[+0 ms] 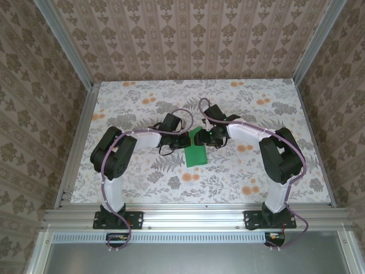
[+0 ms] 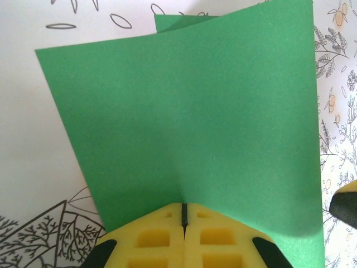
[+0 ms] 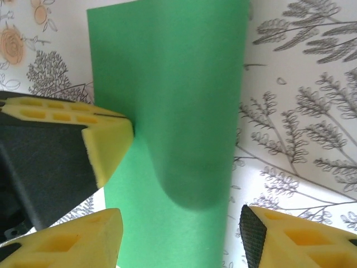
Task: Fold a paper plane with a square sheet of paper (pick it up from the middle)
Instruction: Hold the square sheet of paper at the center of the table.
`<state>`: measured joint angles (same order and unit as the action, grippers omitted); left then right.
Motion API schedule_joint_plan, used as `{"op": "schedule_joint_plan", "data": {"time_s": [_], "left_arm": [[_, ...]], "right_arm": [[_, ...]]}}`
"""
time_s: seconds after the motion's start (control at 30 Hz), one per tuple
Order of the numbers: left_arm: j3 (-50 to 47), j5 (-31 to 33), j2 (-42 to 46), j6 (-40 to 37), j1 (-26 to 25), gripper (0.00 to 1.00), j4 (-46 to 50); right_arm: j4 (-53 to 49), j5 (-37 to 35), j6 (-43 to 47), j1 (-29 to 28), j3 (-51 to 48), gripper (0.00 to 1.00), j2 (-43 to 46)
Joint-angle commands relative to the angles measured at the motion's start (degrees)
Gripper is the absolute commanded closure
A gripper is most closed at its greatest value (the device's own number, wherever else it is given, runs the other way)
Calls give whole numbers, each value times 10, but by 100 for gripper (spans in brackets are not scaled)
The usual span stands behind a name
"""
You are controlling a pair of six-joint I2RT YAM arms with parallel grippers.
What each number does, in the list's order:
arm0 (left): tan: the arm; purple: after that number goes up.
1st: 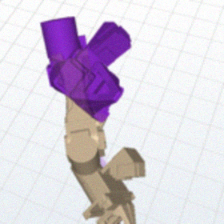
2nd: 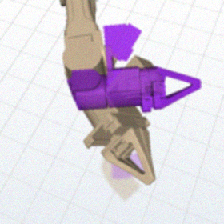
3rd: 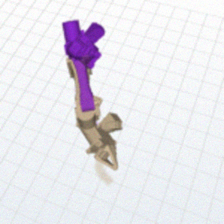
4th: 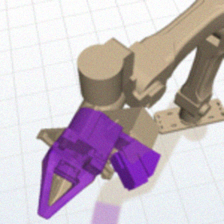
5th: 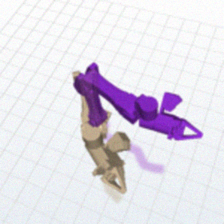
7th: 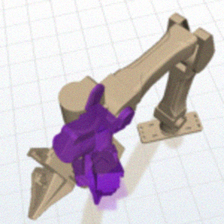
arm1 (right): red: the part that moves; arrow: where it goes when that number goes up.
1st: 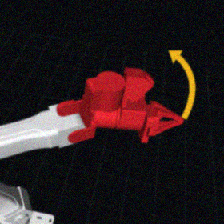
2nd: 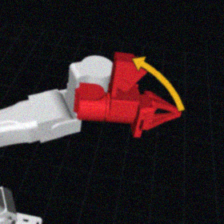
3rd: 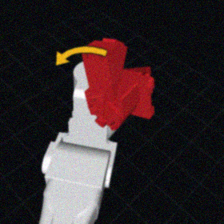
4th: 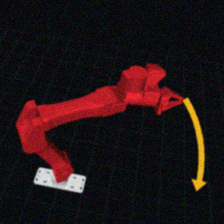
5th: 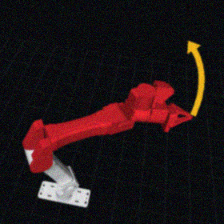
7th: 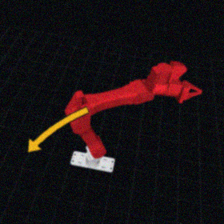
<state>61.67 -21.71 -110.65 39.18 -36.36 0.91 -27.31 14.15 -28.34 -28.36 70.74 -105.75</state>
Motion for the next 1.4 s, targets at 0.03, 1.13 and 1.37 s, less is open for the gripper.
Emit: {"op": "schedule_joint_plan", "data": {"time_s": [0.03, 1.13, 1.37], "left_arm": [[13, -12, -2, -7, -3, 95, 11], [-10, 27, 61, 10, 16, 67, -21], [-37, 53, 85, 20, 32, 66, -27]], "right_arm": [[-32, -29, 10, -4, 16, 44, -24], [-54, -47, 20, 25, -7, 59, -52], [-38, -30, 11, 34, -18, 62, -57]]}}
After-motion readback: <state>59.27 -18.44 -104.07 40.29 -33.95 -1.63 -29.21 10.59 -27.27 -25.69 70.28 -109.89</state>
